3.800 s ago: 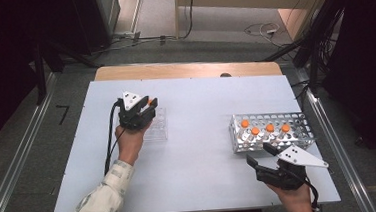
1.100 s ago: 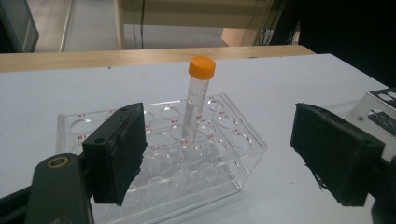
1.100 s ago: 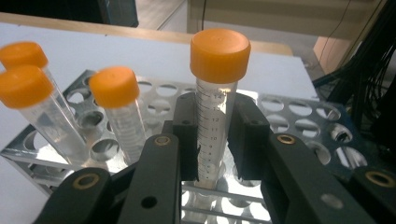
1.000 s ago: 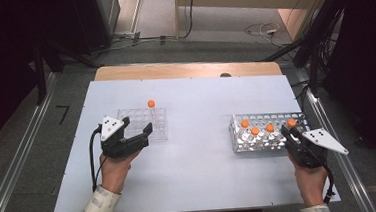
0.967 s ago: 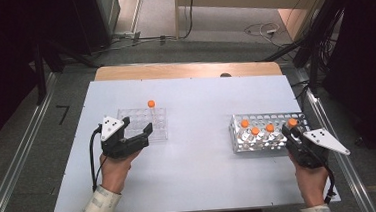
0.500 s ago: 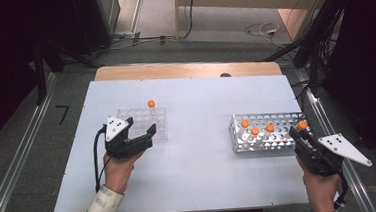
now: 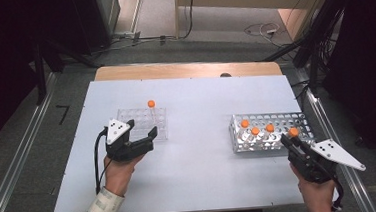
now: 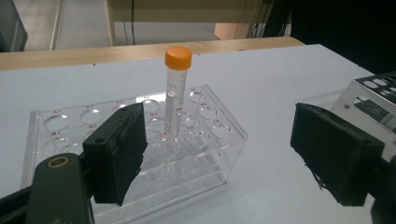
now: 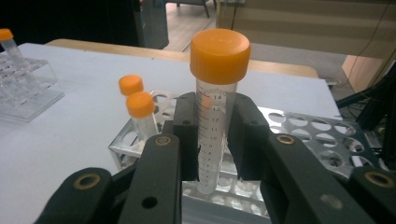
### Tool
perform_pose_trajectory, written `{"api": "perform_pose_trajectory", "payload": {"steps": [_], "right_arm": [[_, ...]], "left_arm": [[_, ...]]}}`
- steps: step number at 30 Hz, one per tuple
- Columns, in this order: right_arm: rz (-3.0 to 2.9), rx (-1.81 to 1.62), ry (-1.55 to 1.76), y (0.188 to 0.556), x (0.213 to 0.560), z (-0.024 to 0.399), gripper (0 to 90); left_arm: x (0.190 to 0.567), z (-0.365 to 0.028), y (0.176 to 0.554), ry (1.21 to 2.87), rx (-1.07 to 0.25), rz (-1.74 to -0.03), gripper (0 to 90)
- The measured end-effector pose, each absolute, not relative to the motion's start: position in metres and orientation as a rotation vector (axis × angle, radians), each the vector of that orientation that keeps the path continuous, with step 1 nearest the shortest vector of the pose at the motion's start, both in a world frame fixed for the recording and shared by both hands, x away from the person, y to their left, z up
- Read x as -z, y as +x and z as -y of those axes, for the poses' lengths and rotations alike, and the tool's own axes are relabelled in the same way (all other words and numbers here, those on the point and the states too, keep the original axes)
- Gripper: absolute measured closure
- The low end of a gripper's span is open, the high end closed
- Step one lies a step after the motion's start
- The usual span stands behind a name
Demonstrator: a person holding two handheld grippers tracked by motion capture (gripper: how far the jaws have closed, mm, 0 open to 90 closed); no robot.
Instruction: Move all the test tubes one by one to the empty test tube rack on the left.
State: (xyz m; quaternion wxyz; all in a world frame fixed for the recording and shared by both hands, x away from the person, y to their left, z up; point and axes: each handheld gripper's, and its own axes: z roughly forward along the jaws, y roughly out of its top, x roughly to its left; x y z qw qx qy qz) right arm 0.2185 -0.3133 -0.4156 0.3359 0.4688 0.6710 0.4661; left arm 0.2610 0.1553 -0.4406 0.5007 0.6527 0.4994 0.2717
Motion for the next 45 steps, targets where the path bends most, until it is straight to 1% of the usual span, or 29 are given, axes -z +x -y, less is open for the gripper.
{"api": "perform_pose_trajectory", "payload": {"steps": [12, 28, 33, 45], "right_arm": [[-1.876, -1.256, 1.149, 0.215, 0.425, 0.278, 71.9], [-2.055, -1.292, 1.019, 0.227, 0.435, 0.219, 71.9], [-2.077, -1.293, 0.992, 0.232, 0.438, 0.205, 71.9], [-2.156, -1.308, 0.929, 0.244, 0.443, 0.165, 71.9]], "left_arm": [[0.44, -0.151, 0.258, 1.577, -0.654, -1.194, 18.4], [0.441, -0.138, 0.257, 1.603, -0.63, -1.164, 18.4], [0.441, -0.127, 0.257, 1.617, -0.605, -1.143, 19.4], [0.432, -0.096, 0.246, 1.642, -0.521, -1.013, 21.8]]}}
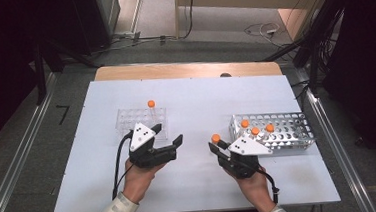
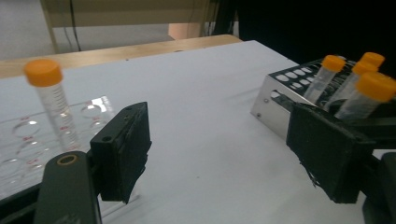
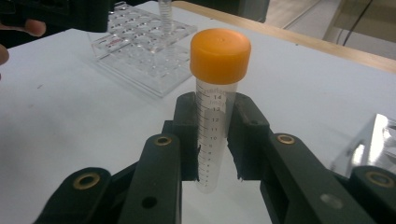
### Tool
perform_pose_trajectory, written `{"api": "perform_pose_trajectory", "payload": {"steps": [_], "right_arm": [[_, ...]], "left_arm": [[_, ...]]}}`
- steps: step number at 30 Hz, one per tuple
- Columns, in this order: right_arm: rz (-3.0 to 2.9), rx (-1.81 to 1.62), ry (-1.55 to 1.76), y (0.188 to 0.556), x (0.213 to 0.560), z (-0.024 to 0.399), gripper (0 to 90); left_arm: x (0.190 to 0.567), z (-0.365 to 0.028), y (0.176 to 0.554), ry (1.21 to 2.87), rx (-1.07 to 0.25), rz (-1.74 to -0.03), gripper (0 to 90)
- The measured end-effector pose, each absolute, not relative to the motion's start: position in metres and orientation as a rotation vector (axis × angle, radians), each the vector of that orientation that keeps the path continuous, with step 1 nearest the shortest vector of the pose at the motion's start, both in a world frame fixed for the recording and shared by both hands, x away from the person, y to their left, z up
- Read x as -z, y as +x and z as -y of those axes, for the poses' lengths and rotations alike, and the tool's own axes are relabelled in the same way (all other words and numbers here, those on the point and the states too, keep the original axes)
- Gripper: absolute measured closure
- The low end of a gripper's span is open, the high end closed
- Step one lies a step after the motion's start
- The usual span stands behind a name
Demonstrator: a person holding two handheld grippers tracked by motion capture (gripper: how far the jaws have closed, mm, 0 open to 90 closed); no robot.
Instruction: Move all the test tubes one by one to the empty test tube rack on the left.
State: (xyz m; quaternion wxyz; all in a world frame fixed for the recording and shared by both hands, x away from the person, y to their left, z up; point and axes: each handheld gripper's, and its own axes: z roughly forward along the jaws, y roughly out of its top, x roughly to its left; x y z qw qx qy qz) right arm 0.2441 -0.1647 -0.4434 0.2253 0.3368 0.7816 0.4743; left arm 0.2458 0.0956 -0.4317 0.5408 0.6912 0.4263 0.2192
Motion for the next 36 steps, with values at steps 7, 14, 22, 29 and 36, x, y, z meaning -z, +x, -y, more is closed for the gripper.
{"api": "perform_pose_trajectory", "payload": {"steps": [7, 14, 22, 29, 36], "right_arm": [[-2.197, -1.31, 0.893, 0.248, 0.446, 0.143, 71.9], [-2.234, -1.311, 0.883, 0.254, 0.451, 0.127, 71.9], [-2.273, -1.328, 0.847, 0.254, 0.452, 0.112, 71.8], [-2.284, -1.347, 0.841, 0.253, 0.451, 0.107, 71.8], [-2.291, -1.342, 0.849, 0.253, 0.452, 0.108, 71.8]], "left_arm": [[0.43, -0.085, 0.243, 1.655, -0.472, -0.962, 24.3], [0.428, -0.078, 0.241, 1.672, -0.465, -0.916, 28.1], [0.432, -0.073, 0.242, 1.699, -0.439, -0.882, 43.8], [0.436, -0.071, 0.242, 1.72, -0.439, -0.861, 59.5], [0.437, -0.069, 0.241, 1.728, -0.457, -0.856, 68.1]]}}
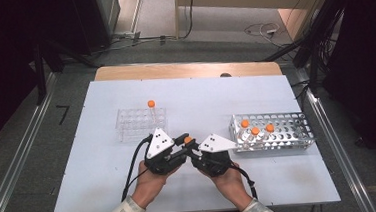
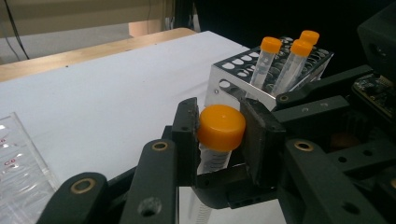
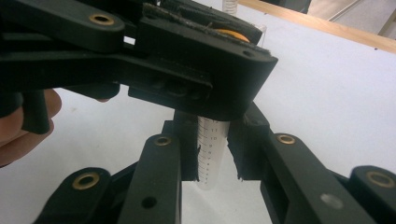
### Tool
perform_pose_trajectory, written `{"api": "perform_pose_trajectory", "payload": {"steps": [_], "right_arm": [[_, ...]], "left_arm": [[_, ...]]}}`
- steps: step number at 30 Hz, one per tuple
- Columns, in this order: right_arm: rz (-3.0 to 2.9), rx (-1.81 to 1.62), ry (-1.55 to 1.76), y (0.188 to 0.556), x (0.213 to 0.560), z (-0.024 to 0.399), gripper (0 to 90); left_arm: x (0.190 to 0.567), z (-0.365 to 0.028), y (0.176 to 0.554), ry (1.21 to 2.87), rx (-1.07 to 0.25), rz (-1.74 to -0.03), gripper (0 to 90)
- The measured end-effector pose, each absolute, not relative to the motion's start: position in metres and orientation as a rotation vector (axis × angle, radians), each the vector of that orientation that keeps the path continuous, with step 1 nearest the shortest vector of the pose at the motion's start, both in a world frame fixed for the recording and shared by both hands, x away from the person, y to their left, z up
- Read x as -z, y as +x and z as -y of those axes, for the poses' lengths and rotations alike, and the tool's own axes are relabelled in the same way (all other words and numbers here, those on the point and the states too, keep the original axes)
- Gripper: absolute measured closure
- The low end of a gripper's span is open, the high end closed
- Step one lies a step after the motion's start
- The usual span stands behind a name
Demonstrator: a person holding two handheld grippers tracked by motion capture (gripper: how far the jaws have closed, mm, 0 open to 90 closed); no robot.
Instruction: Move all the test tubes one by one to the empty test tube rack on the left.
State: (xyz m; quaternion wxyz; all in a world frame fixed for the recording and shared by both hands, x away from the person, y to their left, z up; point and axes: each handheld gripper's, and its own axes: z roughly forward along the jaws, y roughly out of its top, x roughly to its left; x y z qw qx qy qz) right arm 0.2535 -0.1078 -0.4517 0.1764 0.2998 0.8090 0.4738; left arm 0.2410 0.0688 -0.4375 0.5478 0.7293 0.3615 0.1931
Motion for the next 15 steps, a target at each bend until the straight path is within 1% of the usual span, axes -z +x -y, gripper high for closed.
{"api": "perform_pose_trajectory", "payload": {"steps": [4, 5, 7, 10, 12, 14, 15], "right_arm": [[-2.292, -1.342, 0.847, 0.253, 0.452, 0.108, 71.0], [-2.294, -1.346, 0.843, 0.253, 0.452, 0.108, 67.8], [-2.308, -1.356, 0.844, 0.254, 0.451, 0.109, 55.0], [-2.315, -1.351, 0.847, 0.253, 0.449, 0.111, 44.3], [-2.313, -1.354, 0.853, 0.253, 0.447, 0.116, 41.0], [-2.306, -1.356, 0.858, 0.252, 0.445, 0.121, 34.8], [-2.307, -1.351, 0.866, 0.252, 0.444, 0.123, 33.1]], "left_arm": [[0.437, -0.069, 0.241, 1.727, -0.463, -0.855, 69.0], [0.437, -0.069, 0.241, 1.719, -0.463, -0.859, 69.1], [0.436, -0.071, 0.241, 1.716, -0.465, -0.859, 69.2], [0.434, -0.077, 0.243, 1.699, -0.464, -0.871, 69.2], [0.433, -0.082, 0.245, 1.684, -0.46, -0.884, 69.2], [0.432, -0.087, 0.246, 1.671, -0.465, -0.898, 69.2], [0.431, -0.09, 0.246, 1.667, -0.468, -0.904, 69.2]]}}
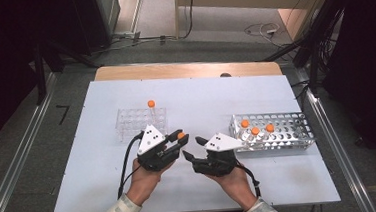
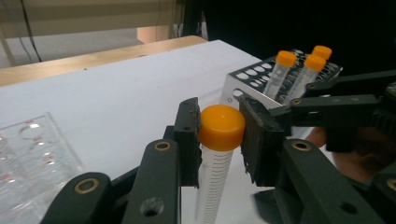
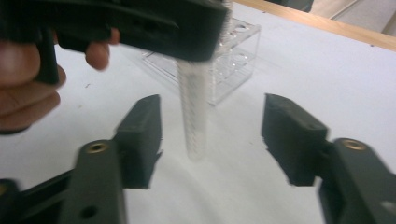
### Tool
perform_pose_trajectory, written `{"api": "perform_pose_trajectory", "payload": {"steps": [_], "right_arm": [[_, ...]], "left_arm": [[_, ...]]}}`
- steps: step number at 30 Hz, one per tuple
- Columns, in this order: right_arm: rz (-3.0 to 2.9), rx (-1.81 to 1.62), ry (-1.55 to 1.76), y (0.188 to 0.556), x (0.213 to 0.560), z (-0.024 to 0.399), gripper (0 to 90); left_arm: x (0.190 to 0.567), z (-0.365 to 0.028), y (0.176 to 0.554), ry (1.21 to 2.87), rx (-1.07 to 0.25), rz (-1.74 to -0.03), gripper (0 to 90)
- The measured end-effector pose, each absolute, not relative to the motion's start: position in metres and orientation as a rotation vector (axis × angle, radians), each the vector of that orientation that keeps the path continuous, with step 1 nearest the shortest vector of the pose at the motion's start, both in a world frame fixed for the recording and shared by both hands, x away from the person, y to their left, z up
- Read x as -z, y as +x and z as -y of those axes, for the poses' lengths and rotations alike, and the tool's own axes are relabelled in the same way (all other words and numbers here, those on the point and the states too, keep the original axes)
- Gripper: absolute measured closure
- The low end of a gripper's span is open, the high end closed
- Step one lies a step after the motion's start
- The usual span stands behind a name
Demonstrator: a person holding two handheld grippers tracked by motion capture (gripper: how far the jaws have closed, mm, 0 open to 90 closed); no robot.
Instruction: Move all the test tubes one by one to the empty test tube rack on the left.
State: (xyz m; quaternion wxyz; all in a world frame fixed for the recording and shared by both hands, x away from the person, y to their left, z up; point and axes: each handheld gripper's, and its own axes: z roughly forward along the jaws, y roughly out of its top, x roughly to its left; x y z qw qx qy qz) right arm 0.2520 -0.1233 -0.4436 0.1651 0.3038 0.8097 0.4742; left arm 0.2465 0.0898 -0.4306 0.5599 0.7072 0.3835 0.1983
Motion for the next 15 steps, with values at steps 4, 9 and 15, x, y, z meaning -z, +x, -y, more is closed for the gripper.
{"api": "perform_pose_trajectory", "payload": {"steps": [4, 9, 15], "right_arm": [[-2.304, -1.356, 0.871, 0.25, 0.441, 0.139, 30.7], [-2.289, -1.357, 0.891, 0.244, 0.438, 0.157, 29.4], [-2.28, -1.347, 0.905, 0.235, 0.438, 0.176, 28.9]], "left_arm": [[0.427, -0.099, 0.248, 1.652, -0.482, -0.93, 69.2], [0.42, -0.111, 0.249, 1.614, -0.492, -0.956, 69.2], [0.413, -0.122, 0.252, 1.59, -0.52, -0.985, 69.2]]}}
